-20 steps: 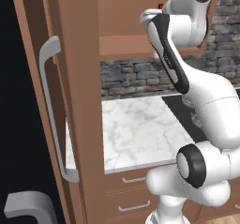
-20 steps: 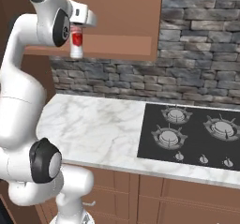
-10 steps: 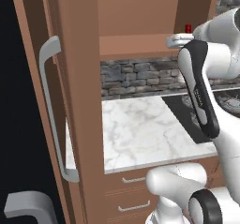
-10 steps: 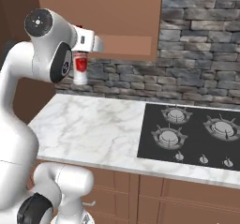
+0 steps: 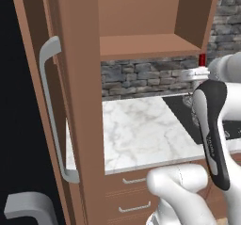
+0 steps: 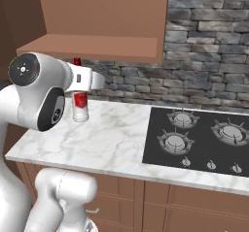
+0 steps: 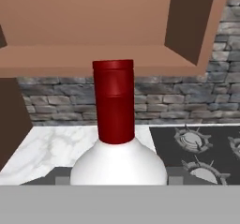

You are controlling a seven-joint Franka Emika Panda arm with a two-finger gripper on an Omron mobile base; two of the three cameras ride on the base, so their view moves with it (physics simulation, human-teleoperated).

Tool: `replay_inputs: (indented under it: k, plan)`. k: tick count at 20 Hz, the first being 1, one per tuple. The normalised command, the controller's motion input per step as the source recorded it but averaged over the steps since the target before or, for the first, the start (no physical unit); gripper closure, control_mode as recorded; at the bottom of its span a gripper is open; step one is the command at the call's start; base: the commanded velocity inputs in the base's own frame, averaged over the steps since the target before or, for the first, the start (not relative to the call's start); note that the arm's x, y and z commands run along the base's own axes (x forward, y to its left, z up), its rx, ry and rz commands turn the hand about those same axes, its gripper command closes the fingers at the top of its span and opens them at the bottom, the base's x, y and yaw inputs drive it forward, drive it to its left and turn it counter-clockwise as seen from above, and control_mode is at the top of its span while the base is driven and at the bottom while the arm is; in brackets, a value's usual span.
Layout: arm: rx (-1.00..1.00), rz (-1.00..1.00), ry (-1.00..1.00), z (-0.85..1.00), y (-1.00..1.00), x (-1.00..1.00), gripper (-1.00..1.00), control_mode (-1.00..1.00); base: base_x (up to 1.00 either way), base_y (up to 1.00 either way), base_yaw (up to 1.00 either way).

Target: There is a bowl on the dining counter. Grab a lemon wedge from the fridge and place it in the bowl. Then get the liquor bottle and glass cup from the cabinet and place them next to the bowl.

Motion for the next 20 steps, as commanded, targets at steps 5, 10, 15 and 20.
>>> replay_inputs:
  k: [5, 10, 15, 20]
  plan:
    - [0.00, -0.02, 0.08, -0.14, 0.00, -0.10, 1.00, 1.00, -0.22, 0.00, -0.03]
    - [0.00, 0.00, 0.00, 0.00, 0.00, 0.00, 1.00, 1.00, -0.99, -0.54, -0.27]
    - [0.00, 0.00, 0.00, 0.00, 0.00, 0.00, 1.00, 1.00, -0.41, -0.77, -0.64]
    - [0.00, 0.00, 0.00, 0.00, 0.00, 0.00, 1.00, 1.00, 0.00, -0.68, -0.80]
